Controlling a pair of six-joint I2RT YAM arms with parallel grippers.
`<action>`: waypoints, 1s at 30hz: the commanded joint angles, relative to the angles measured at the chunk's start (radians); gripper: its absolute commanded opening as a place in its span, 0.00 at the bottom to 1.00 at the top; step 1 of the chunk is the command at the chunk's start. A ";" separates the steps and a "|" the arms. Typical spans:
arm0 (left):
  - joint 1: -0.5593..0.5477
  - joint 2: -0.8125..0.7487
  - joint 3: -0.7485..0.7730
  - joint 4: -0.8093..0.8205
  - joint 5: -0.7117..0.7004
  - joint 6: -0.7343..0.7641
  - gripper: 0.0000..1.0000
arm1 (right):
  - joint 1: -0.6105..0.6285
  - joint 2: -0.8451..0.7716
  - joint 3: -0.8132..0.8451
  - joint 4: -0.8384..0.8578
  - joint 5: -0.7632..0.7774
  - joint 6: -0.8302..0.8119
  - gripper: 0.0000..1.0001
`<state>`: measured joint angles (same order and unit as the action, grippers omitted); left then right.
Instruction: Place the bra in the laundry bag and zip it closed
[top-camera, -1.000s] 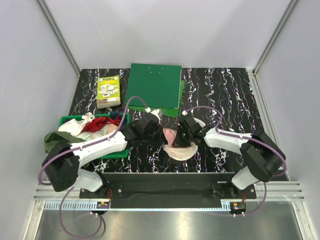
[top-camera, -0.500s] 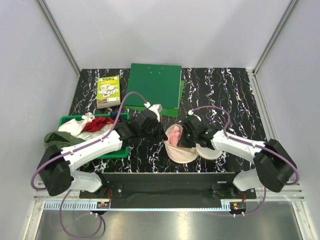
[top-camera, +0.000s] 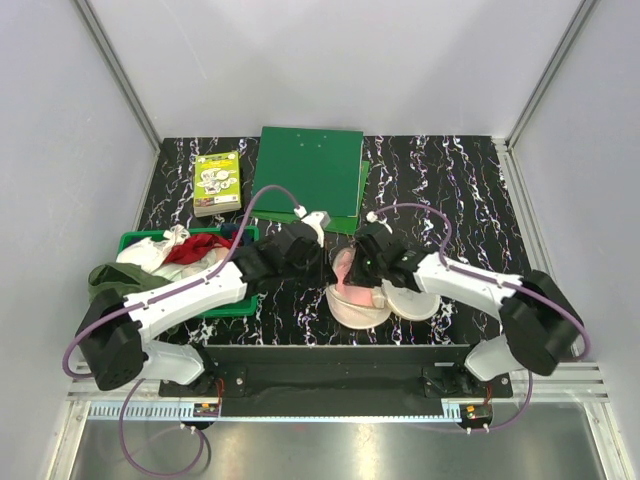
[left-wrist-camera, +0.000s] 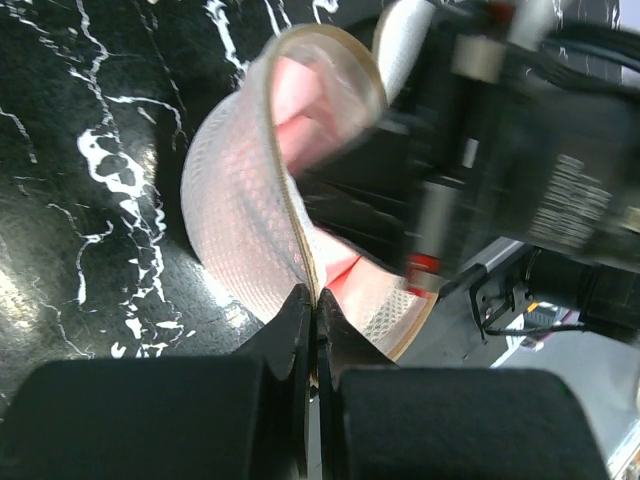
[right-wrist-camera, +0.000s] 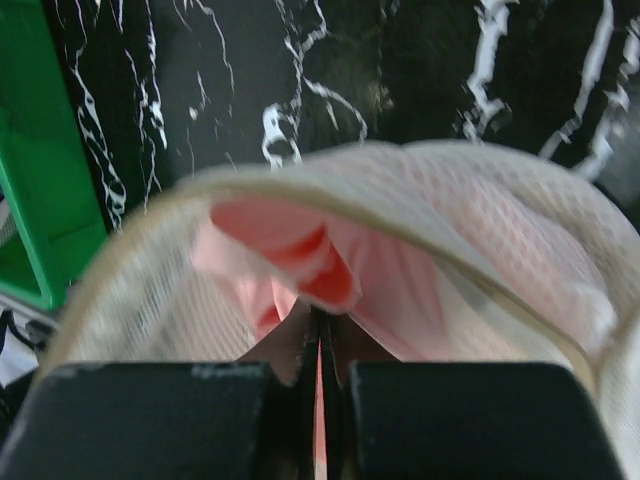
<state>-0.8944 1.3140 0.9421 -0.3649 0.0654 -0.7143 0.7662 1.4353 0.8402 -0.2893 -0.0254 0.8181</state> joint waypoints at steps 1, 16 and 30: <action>-0.024 0.017 0.041 0.050 0.019 0.033 0.00 | 0.015 0.109 0.072 0.145 0.093 0.004 0.00; -0.040 -0.052 -0.014 0.001 -0.062 0.073 0.00 | 0.015 -0.048 0.066 -0.075 0.143 -0.025 0.10; -0.040 -0.032 -0.017 0.000 -0.093 0.072 0.00 | -0.036 -0.496 -0.176 -0.361 0.160 0.346 0.86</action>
<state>-0.9295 1.2892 0.9249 -0.3923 -0.0185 -0.6544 0.7326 1.0298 0.8127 -0.5980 0.1635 0.9646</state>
